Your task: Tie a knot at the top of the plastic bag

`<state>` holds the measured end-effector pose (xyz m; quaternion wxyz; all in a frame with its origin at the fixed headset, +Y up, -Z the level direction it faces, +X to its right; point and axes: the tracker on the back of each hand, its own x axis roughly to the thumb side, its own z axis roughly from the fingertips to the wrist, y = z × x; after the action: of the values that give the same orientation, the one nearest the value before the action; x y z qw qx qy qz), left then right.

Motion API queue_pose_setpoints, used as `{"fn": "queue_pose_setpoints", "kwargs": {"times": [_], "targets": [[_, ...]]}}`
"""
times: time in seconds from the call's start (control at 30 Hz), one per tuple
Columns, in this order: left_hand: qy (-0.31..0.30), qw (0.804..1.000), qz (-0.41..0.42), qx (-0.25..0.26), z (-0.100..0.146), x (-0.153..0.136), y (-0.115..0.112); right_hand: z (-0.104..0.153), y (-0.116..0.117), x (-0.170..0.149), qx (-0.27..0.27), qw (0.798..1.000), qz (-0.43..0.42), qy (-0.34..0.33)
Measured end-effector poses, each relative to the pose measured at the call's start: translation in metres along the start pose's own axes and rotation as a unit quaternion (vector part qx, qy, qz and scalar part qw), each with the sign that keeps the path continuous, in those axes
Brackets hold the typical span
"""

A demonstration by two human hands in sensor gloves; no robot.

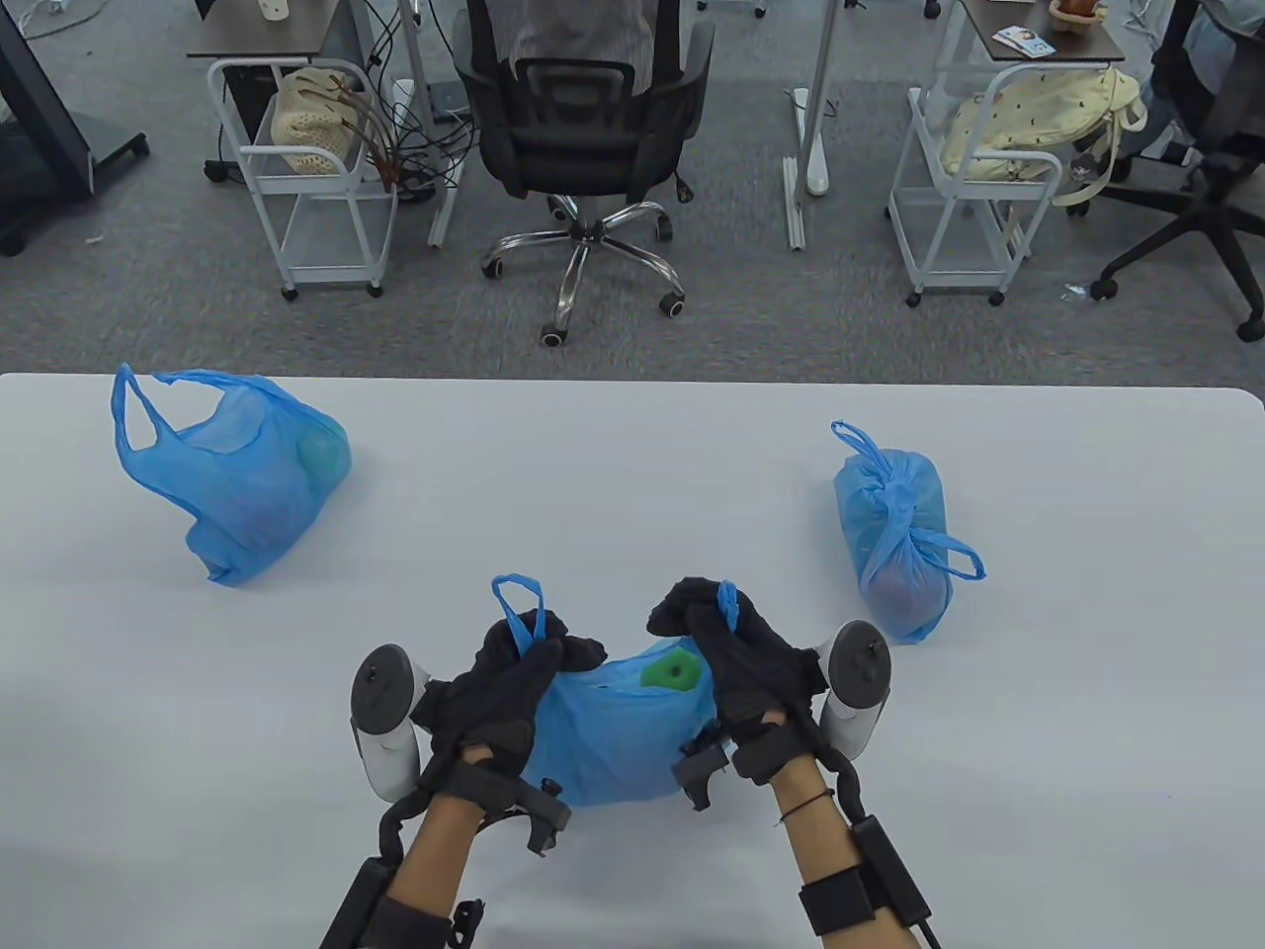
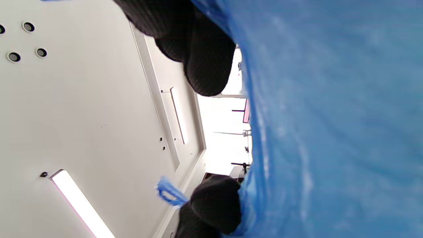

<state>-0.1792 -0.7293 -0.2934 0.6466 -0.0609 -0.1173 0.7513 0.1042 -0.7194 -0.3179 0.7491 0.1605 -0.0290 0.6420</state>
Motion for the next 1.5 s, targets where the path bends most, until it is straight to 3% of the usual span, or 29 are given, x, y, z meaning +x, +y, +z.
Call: {"fn": "queue_pose_setpoints", "kwargs": {"times": [0.1, 0.27, 0.47, 0.63, 0.73, 0.83, 0.93, 1.03, 1.23, 1.3, 1.37, 1.43, 1.5], "targets": [[0.001, 1.0, -0.001, -0.001, -0.001, -0.002, 0.001, -0.001, 0.005, 0.002, 0.027, 0.999, 0.027, -0.01], [-0.005, 0.998, -0.066, -0.015, -0.003, -0.001, -0.009, 0.001, 0.015, 0.009, 0.016, 0.988, 0.148, -0.043], [-0.022, 0.981, -0.192, 0.003, -0.001, 0.002, -0.019, 0.005, 0.038, 0.017, 0.068, 0.952, 0.283, -0.096], [-0.028, 0.969, -0.222, -0.11, -0.004, 0.001, -0.027, 0.009, 0.05, 0.02, 0.091, 0.922, 0.354, -0.124], [-0.037, 0.96, -0.249, -0.124, -0.004, 0.002, -0.032, 0.011, 0.056, 0.02, 0.105, 0.891, 0.42, -0.141], [-0.039, 0.958, -0.263, -0.107, -0.002, 0.0, -0.035, 0.013, 0.066, 0.021, 0.12, 0.841, 0.503, -0.156], [-0.041, 0.968, -0.247, -0.015, 0.004, -0.003, -0.033, 0.016, 0.076, 0.02, 0.144, 0.83, 0.521, -0.138], [-0.043, 0.974, -0.221, 0.011, 0.004, -0.005, -0.031, 0.016, 0.076, 0.019, 0.139, 0.833, 0.519, -0.132], [-0.017, 0.994, -0.106, -0.008, 0.001, -0.013, -0.017, 0.009, 0.057, 0.008, 0.155, 0.909, 0.379, -0.075], [-0.017, 0.997, -0.076, 0.001, 0.001, -0.015, -0.012, 0.007, 0.048, 0.006, 0.136, 0.941, 0.304, -0.054], [-0.024, 0.997, -0.062, -0.023, -0.001, -0.016, -0.011, 0.008, 0.045, 0.008, 0.095, 0.963, 0.247, -0.056], [-0.026, 0.996, -0.062, -0.06, -0.003, -0.017, -0.014, 0.009, 0.046, 0.013, 0.079, 0.959, 0.259, -0.079], [-0.024, 0.993, -0.095, -0.07, -0.003, -0.015, -0.02, 0.01, 0.05, 0.02, 0.073, 0.94, 0.314, -0.109]]}}
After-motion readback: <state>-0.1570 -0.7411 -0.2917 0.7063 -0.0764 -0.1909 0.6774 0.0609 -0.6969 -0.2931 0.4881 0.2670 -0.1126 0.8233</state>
